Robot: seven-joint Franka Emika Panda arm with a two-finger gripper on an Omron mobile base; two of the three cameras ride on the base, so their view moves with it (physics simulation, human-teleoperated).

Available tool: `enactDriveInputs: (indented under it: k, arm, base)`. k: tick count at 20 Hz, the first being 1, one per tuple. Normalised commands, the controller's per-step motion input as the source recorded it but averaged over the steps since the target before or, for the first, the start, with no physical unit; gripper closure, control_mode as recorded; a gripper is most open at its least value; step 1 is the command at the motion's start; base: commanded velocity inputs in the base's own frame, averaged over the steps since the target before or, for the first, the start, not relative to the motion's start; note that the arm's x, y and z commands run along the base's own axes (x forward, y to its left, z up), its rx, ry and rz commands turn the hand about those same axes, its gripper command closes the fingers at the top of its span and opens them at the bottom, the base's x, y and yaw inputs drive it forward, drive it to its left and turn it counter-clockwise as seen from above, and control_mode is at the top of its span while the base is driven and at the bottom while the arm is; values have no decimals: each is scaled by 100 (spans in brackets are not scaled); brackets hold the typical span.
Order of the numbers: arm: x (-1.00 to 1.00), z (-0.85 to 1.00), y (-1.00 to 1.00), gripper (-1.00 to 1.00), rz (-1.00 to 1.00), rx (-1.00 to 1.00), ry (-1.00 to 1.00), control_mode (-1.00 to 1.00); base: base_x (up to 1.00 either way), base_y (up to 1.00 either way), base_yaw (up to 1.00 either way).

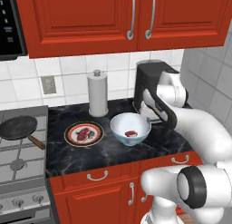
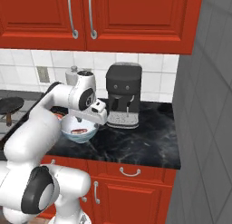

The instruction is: Place one of the steaks on the plate and the other in the bowl. Then place the bowl in the fridge.

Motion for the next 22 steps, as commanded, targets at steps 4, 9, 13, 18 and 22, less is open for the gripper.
enactDriveInputs:
  k: [4,9,13,18,22]
  arm:
    - [41,-3,-11,-100,-5,3,0,-100]
    - [20,-16,-5,-100,-5,1,-2,-100]
    - [9,-40,0,-100,0,2,-2,-100]
    - [28,-44,0,-100,-7,0,0,-100]
    - [30,-17,1,-100,-6,0,0,-100]
  base:
    - [0,0,0]
    - [0,0,0]
    - [0,0,0]
    - [0,0,0]
    - [0,0,0]
